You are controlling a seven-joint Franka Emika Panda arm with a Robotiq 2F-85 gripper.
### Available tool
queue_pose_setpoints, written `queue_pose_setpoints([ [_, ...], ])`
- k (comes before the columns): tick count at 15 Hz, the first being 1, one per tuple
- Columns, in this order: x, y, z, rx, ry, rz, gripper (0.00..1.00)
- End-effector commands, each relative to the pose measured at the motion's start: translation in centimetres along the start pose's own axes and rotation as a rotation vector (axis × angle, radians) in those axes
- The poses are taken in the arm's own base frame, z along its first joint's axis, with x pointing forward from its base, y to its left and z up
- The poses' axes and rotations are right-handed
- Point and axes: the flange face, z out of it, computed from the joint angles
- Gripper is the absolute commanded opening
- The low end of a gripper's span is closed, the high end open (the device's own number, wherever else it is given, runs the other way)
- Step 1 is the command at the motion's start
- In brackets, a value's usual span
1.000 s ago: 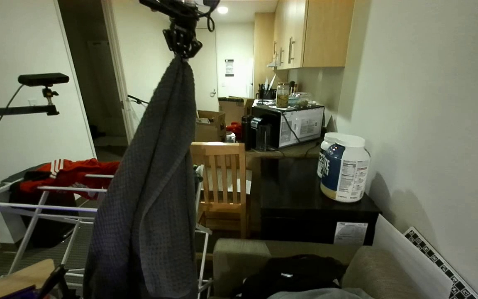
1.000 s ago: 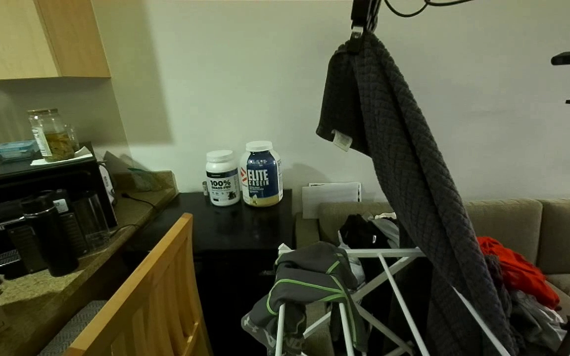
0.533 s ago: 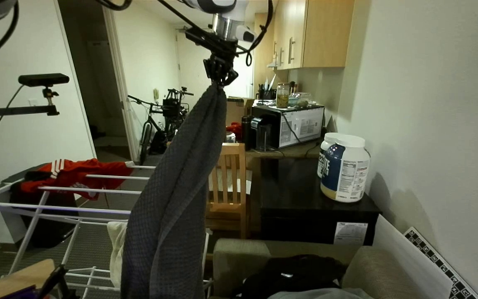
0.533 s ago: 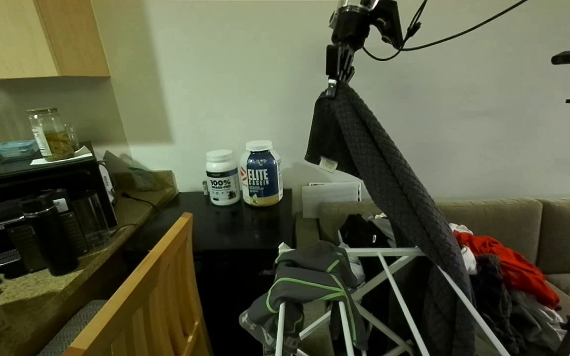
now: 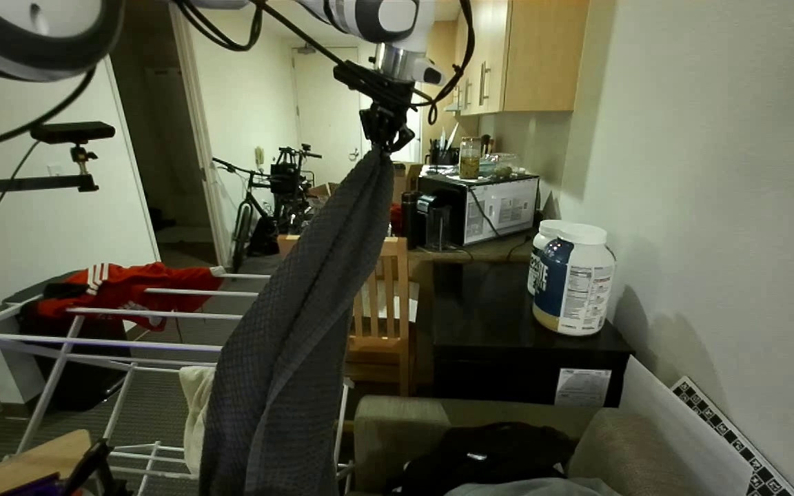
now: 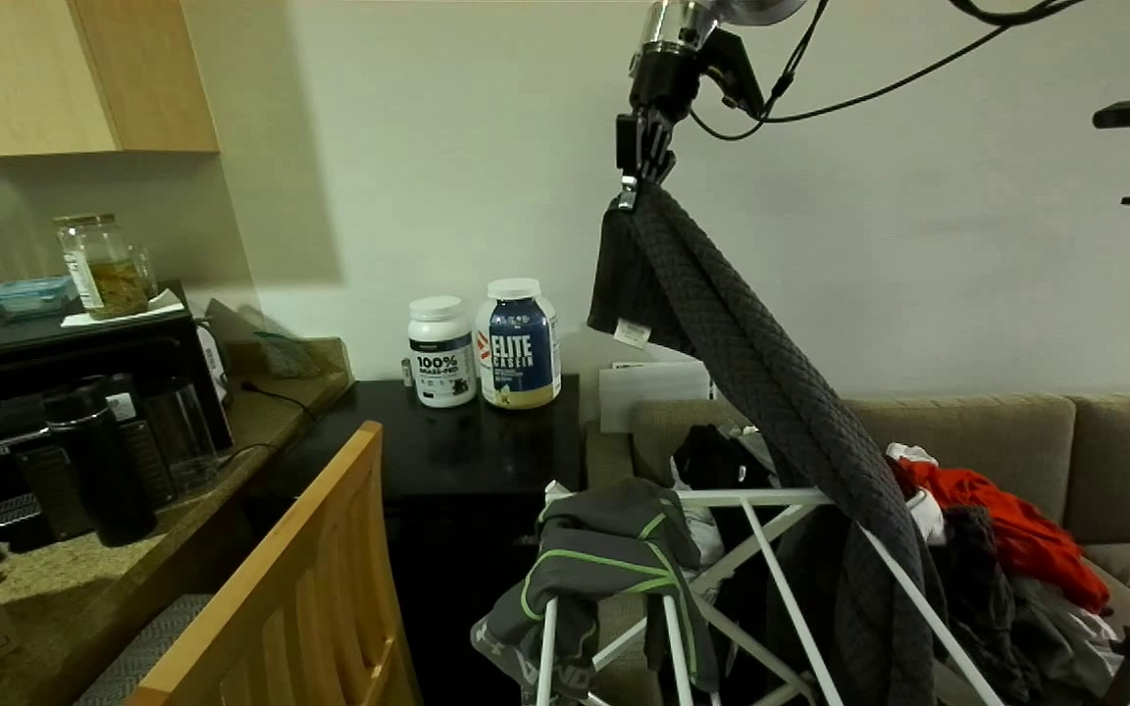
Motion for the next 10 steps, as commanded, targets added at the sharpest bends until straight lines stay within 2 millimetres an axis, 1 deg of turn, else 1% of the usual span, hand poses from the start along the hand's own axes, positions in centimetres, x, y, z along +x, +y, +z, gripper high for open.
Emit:
queue_pose_setpoints([
  [1,1.2,3.0,-2.4,-0.005,0.008,0.059,0.03],
  [4,1.3,6.2,-3.2,-0.019,-0.031,0.096,0.03],
  [7,0.1,9.0,-4.7,-0.012,-0.103,0.096,0.03],
  [9,-0.8,10.3,-5.3,-0.01,-0.149,0.095,0.03],
  [10,-1.0,10.9,-5.9,-0.023,-0.142,0.08,0.03],
])
